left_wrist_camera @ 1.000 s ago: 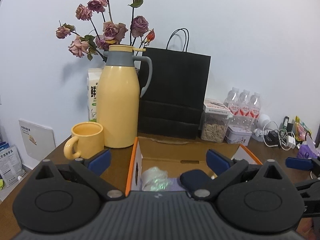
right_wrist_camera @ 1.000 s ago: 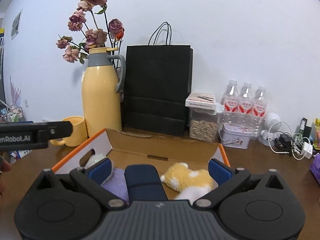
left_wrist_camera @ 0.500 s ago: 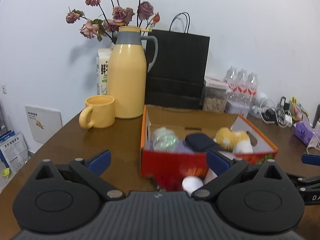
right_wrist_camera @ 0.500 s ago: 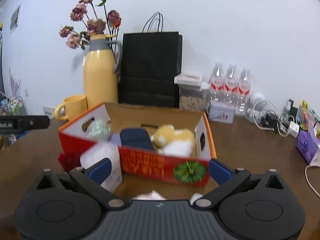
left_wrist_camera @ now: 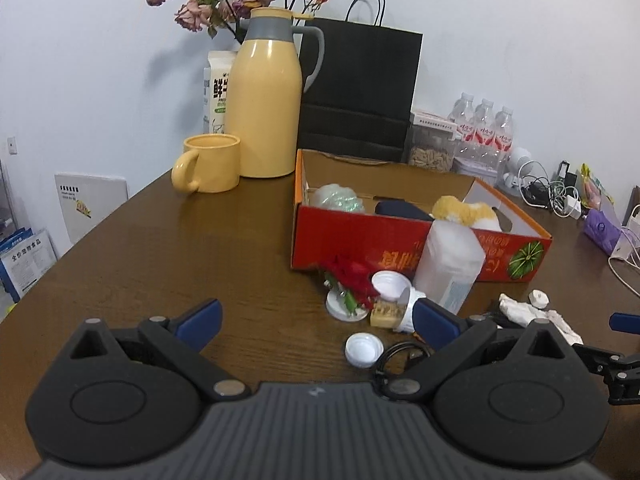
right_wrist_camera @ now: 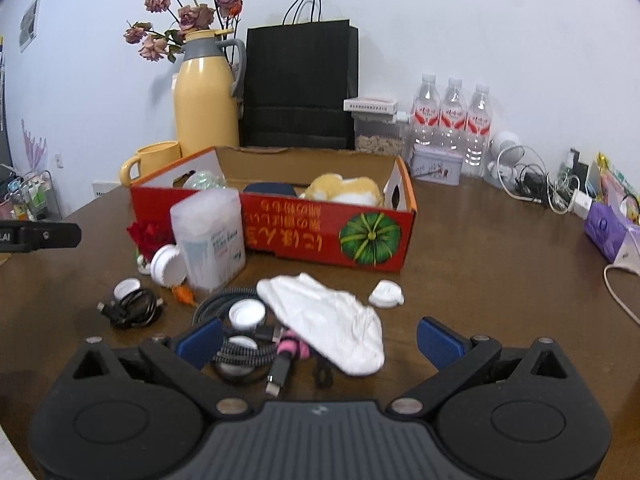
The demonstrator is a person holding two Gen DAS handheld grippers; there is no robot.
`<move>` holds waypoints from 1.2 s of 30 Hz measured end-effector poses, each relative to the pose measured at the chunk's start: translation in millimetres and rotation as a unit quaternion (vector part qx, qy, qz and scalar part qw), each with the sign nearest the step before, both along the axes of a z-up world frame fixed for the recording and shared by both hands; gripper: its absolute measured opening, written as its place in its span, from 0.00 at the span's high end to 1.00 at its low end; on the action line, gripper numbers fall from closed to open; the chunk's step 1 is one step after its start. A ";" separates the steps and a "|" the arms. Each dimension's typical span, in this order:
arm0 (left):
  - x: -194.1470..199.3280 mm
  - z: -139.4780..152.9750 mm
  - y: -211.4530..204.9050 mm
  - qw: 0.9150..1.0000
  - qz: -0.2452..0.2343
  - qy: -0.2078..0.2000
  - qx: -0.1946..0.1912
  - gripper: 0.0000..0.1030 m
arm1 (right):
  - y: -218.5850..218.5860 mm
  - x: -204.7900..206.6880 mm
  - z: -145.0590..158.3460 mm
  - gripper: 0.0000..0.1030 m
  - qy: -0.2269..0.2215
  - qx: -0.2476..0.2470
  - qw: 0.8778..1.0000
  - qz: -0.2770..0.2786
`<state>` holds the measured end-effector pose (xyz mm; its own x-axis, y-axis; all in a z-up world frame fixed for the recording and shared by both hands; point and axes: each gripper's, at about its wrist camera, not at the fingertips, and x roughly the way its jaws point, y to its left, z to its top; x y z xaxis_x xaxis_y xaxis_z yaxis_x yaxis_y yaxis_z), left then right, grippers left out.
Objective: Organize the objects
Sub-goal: 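Move the right tool to the white cloth and grasp it, then lift the white cloth with the right tool while the left tool grasps the black cable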
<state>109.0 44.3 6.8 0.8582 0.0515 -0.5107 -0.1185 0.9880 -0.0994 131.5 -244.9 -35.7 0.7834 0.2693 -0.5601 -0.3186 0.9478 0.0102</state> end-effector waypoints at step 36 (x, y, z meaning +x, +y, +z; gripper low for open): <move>20.2 -14.2 -1.9 0.999 0.004 0.031 -0.011 0.00 | -16.6 84.9 -33.8 0.24 0.052 0.096 0.994 0.009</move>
